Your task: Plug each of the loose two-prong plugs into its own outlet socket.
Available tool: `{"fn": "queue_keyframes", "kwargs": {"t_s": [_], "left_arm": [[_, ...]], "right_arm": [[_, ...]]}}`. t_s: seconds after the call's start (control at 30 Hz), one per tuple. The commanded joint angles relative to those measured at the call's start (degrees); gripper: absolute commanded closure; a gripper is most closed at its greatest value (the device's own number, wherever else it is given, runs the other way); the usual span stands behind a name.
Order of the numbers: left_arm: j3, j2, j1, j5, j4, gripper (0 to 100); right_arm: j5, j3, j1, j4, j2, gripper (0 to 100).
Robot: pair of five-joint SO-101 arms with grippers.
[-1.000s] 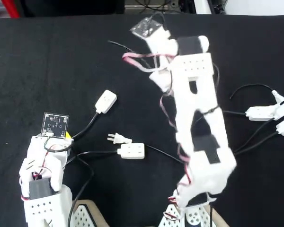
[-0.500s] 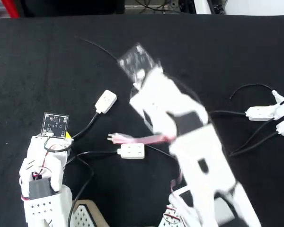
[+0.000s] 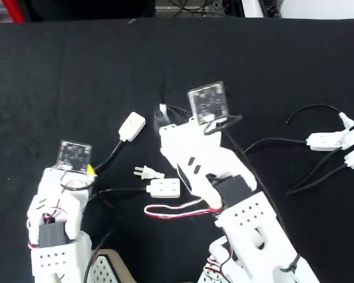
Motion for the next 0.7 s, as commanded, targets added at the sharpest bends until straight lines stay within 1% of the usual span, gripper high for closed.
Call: {"fn": "queue_keyframes", "kwargs": {"t_s": [0.0,0.13,0.2,0.23,0.33,0.43,0.53,0.67], "left_arm": [[1.1,-0.6,9.2,-0.2,-0.1,83],[0.0,-0.7,18.9,-0.1,-4.2,83],[-0.1,-0.7,22.8,0.4,-7.1,83],[-0.1,-0.7,24.2,1.8,-8.5,83],[0.0,-0.7,24.3,9.0,-11.4,83],[-1.5,-0.7,22.4,13.6,-12.4,83],[-2.0,-0.7,20.2,15.6,-12.7,83],[-2.3,-0.7,19.9,18.5,-12.4,83]], "right_arm": [[-8.4,2.3,-1.8,-7.4,-1.7,98.6],[-13.8,7.7,-4.3,-17.8,-1.8,98.5],[-14.6,10.7,-5.5,-22.9,-1.8,98.5],[-14.5,12.3,-6.2,-25.1,-1.8,98.5],[-14.9,15.6,-5.0,-29.7,-3.1,98.5],[-14.9,17.8,-5.1,-29.3,-5.3,98.5],[-14.6,18.7,-5.3,-26.4,-7.9,98.5],[-14.2,18.7,-9.0,-19.9,-11.8,98.5]]}}
